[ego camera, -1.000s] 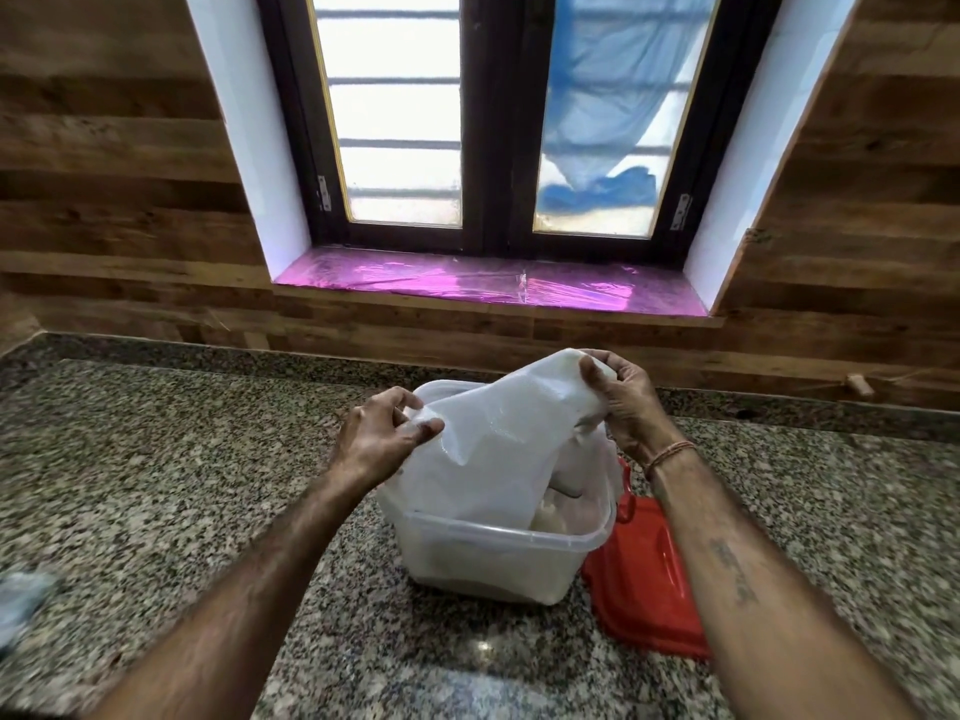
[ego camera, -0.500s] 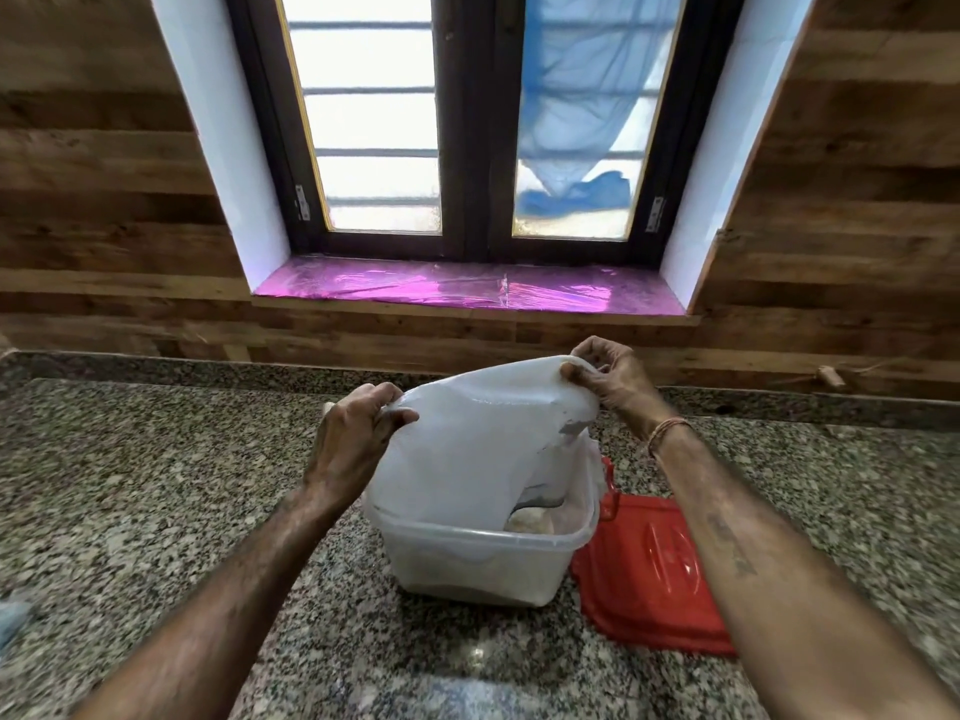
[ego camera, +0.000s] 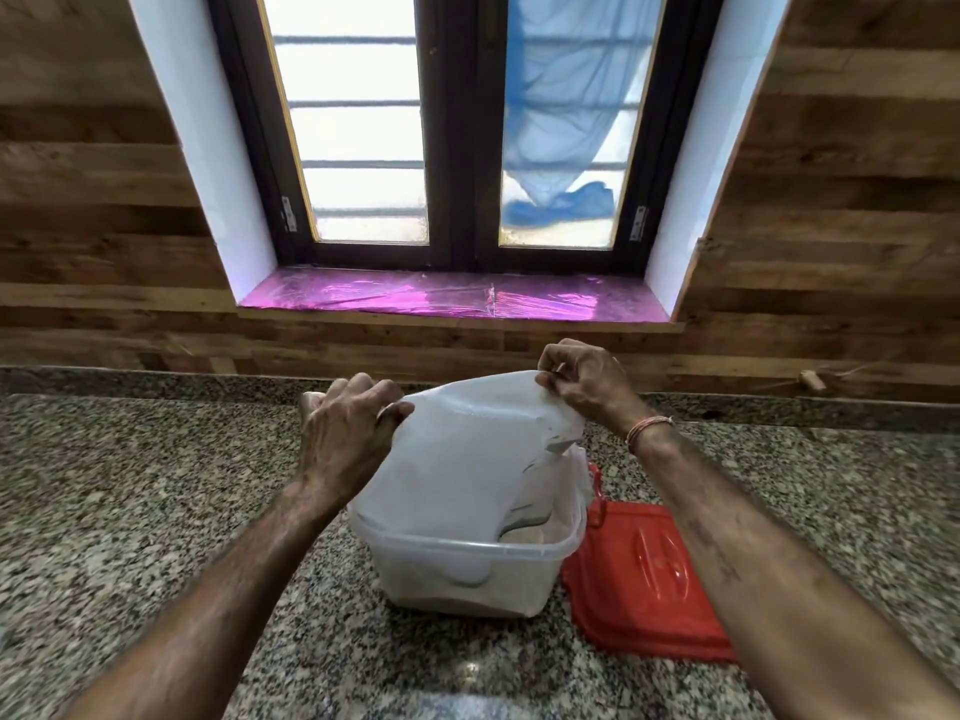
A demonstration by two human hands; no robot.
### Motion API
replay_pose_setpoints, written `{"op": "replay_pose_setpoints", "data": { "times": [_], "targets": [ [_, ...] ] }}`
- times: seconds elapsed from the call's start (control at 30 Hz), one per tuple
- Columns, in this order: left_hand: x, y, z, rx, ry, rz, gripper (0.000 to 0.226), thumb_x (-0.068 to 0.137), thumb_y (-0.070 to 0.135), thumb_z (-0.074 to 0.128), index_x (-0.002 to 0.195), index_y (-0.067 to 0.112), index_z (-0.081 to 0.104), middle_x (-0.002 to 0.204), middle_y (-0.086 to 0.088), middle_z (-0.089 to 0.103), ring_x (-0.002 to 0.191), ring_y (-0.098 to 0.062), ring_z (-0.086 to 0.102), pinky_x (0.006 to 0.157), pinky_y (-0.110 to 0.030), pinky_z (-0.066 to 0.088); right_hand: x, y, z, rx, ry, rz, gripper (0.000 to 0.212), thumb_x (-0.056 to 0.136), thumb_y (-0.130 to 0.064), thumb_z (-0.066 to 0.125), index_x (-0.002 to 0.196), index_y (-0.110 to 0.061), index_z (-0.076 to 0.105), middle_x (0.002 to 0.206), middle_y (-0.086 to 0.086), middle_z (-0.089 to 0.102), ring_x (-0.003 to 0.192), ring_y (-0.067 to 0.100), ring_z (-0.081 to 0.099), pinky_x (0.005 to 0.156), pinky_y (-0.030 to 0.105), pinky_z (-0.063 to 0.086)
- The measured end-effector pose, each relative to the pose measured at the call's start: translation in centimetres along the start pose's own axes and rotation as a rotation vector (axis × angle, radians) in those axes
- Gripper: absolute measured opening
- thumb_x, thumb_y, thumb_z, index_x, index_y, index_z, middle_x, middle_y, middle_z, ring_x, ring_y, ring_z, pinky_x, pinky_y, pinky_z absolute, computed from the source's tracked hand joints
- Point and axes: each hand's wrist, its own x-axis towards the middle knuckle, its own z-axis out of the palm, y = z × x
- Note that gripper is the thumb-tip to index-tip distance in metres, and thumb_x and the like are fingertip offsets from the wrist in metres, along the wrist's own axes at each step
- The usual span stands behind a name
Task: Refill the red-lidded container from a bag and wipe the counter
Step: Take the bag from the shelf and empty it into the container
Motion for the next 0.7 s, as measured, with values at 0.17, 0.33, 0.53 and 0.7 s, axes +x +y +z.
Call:
{"op": "replay_pose_setpoints", "data": {
  "times": [0.17,0.33,0.53,0.7],
  "targets": [
    [3.8,7.2,0.4,-0.108,-0.093,0.054,0.039,0.093,0.056,0.06,0.123,0.033,0.068,0.127,0.009,0.065,0.12,-0.02,0.058,0.094,-0.04,0.037,0.7,-1.9,-0.6,0.002,0.033,-0.089,0.01,0.09,-0.029,0.073,0.084,-0.024,0.068,0.088,-0.007,0.067,0.078,0.01,0.06,0.064,0.026,0.045],
    [5.7,11.2,1.8,-0.217,-0.107,-0.069,0.019,0.09,0.043,0.07,0.087,0.024,0.072,0.092,0.004,0.076,0.098,-0.023,0.069,0.083,-0.036,0.042,0.6,-2.3,-1.7,0.209,-0.018,0.005,0.01,0.091,-0.028,0.074,0.084,-0.021,0.072,0.079,-0.01,0.069,0.069,-0.001,0.058,0.062,0.018,0.045],
    [5.7,10.0,3.1,-0.472,-0.131,-0.194,0.013,0.082,0.035,0.078,0.077,0.025,0.074,0.081,0.009,0.072,0.085,-0.017,0.066,0.072,-0.031,0.05,-2.6,1.2,-2.6,0.914,-0.145,0.348,0.025,0.101,-0.018,0.061,0.112,0.002,0.071,0.088,0.005,0.07,0.075,0.01,0.064,0.07,0.026,0.057],
    [5.6,9.8,3.6,-0.551,-0.139,-0.197,0.014,0.081,0.033,0.08,0.072,0.027,0.072,0.077,0.011,0.069,0.083,-0.014,0.062,0.071,-0.03,0.047,-2.8,2.1,-2.2,1.106,-0.106,0.46,0.006,0.093,-0.001,0.066,0.093,0.003,0.071,0.08,0.01,0.07,0.071,0.017,0.067,0.067,0.025,0.062]
  ]
}}
